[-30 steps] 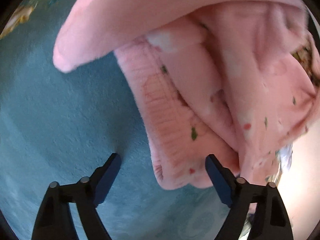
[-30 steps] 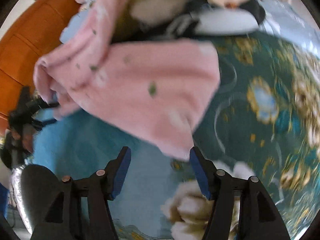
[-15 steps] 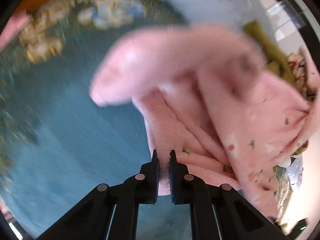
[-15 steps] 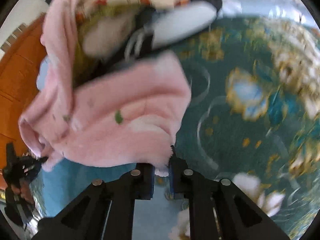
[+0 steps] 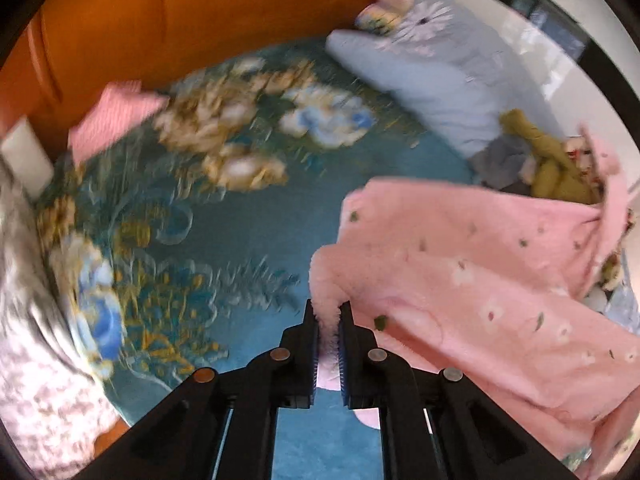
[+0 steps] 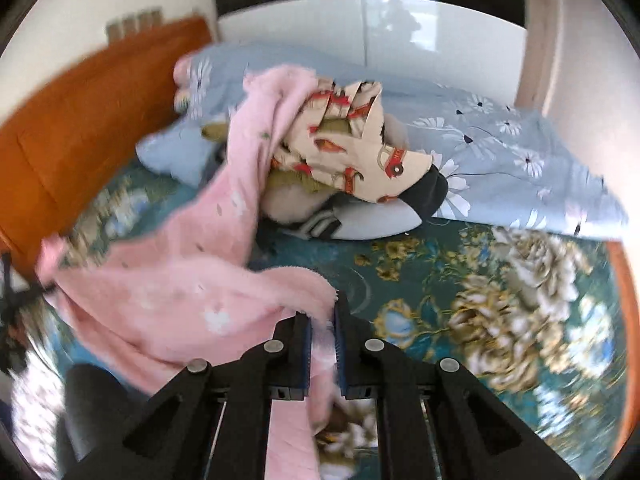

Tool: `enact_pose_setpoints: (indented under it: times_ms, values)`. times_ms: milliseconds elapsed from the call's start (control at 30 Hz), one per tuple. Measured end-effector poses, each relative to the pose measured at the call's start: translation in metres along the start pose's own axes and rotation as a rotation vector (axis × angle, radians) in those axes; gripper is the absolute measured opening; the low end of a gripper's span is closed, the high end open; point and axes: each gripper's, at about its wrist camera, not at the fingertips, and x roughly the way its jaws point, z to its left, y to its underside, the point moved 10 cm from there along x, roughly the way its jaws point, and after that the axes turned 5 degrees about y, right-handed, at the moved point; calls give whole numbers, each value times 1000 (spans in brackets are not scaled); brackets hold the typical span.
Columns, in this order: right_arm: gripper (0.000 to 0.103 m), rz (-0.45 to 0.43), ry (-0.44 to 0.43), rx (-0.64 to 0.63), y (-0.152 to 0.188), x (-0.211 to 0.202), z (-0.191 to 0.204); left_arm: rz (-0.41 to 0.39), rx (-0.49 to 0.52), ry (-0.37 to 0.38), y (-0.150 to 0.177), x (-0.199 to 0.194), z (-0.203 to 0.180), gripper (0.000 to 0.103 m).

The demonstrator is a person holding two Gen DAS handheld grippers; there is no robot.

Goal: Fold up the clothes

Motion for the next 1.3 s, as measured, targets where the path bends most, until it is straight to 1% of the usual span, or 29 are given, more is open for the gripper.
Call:
enact_pose_setpoints:
  times_ms: [100, 167, 233, 267, 333, 367, 400, 433, 467, 500, 533, 600, 667, 700, 767, 867, 933, 967, 1000, 1100, 1133, 1233, 1267, 1300]
  values:
    - [10, 126, 44, -30, 17, 73, 0, 60, -84, -15, 17, 32, 22, 9]
    - [10, 222, 65, -10, 32, 117, -3, 96, -120, -38, 32, 48, 31, 9]
    - [10, 293, 92, 27, 45, 156, -8, 103, -151, -39, 39, 55, 34, 9]
    - [11, 317, 103, 48, 50, 171, -10, 107, -167, -39, 43, 58, 36, 10]
    - [12, 339, 107, 90, 54, 184, -12, 108, -188, -33, 46, 58, 37, 11]
    - [16, 343, 104, 106, 55, 188, -13, 103, -187, -28, 46, 58, 37, 13]
    - [26, 328, 92, 109, 52, 183, -14, 99, -187, -24, 46, 57, 37, 13]
    - [34, 314, 79, 112, 50, 179, -14, 94, -185, -13, 46, 56, 35, 14]
    - [52, 296, 63, 115, 47, 173, -15, 91, -183, -2, 46, 56, 34, 17]
    - [58, 266, 39, 118, 43, 161, -17, 93, -183, 2, 47, 55, 33, 25]
    - [58, 235, 20, 126, 39, 147, -20, 91, -196, 19, 48, 53, 33, 30]
    - [58, 169, 1, 178, 40, 112, -35, 87, -224, 53, 52, 49, 33, 48]
    - [58, 118, -40, 289, 55, 79, -63, 81, -267, 102, 57, 45, 33, 59]
    - [59, 102, -59, 351, 66, 64, -78, 78, -294, 134, 61, 44, 33, 62]
    - [59, 126, -92, 507, 112, 47, -106, 87, -323, 166, 71, 46, 33, 64]
    - [59, 243, -121, 700, 199, 39, -126, 146, -315, 171, 88, 57, 29, 65]
    - [59, 311, -144, 802, 246, 40, -126, 180, -303, 169, 99, 64, 26, 65]
    - [59, 340, -159, 848, 265, 43, -125, 187, -303, 167, 102, 66, 24, 65]
    - [59, 344, -181, 885, 274, 47, -123, 197, -304, 165, 104, 69, 21, 66]
    - [59, 308, -282, 1000, 280, 58, -110, 208, -312, 163, 107, 77, 15, 68]
    - [59, 292, -299, 1019, 276, 62, -107, 203, -328, 154, 107, 79, 15, 68]
    - [59, 269, -265, 1058, 265, 75, -109, 182, -423, 163, 108, 82, 22, 66]
    - [56, 272, -252, 1076, 263, 79, -110, 173, -464, 167, 109, 82, 25, 66]
    - [38, 285, -241, 1101, 263, 82, -111, 164, -505, 170, 109, 83, 29, 59]
